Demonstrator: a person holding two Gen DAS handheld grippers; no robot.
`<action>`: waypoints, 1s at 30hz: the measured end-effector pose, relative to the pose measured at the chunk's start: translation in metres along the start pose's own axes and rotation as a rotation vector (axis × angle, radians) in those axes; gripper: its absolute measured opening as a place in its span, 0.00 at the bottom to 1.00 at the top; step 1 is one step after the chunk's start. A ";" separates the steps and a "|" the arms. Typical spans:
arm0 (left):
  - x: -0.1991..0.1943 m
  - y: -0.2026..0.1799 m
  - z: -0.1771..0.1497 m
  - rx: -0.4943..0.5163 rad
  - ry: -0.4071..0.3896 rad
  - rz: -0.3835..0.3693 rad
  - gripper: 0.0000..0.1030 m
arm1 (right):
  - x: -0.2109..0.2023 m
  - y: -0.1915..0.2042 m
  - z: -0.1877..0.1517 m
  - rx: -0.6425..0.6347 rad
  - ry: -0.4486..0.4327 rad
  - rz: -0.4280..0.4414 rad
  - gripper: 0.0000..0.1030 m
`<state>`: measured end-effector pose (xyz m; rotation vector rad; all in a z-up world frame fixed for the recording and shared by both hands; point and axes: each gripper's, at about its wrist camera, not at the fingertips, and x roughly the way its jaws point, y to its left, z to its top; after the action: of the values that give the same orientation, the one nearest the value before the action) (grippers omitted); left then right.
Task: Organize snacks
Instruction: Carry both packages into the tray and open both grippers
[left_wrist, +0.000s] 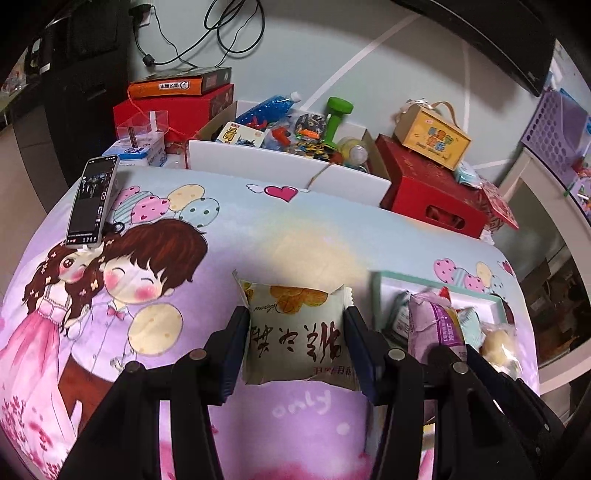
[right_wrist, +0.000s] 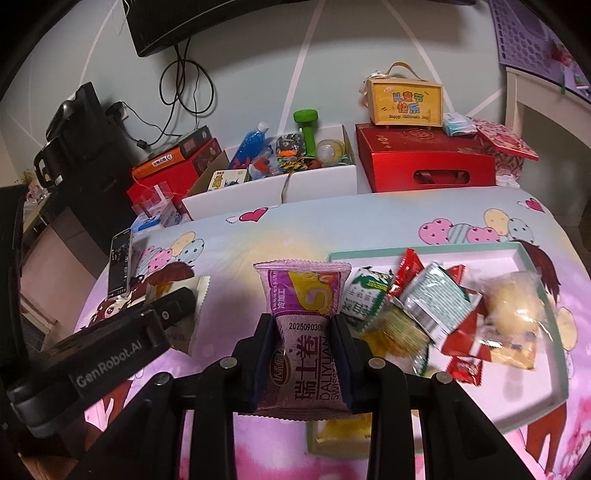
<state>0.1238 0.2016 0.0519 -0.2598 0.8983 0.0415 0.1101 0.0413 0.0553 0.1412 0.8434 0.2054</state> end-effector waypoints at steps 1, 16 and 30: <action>-0.002 -0.002 -0.003 0.002 -0.004 -0.004 0.52 | -0.003 -0.002 -0.002 0.002 -0.002 0.000 0.33; -0.010 -0.027 -0.033 0.038 -0.002 -0.035 0.52 | -0.023 -0.032 -0.020 0.051 -0.002 -0.049 0.33; -0.009 -0.056 -0.043 0.118 -0.004 -0.059 0.52 | -0.039 -0.077 -0.018 0.145 -0.031 -0.103 0.33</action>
<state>0.0927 0.1381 0.0449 -0.1762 0.8855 -0.0651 0.0809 -0.0417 0.0559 0.2350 0.8321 0.0449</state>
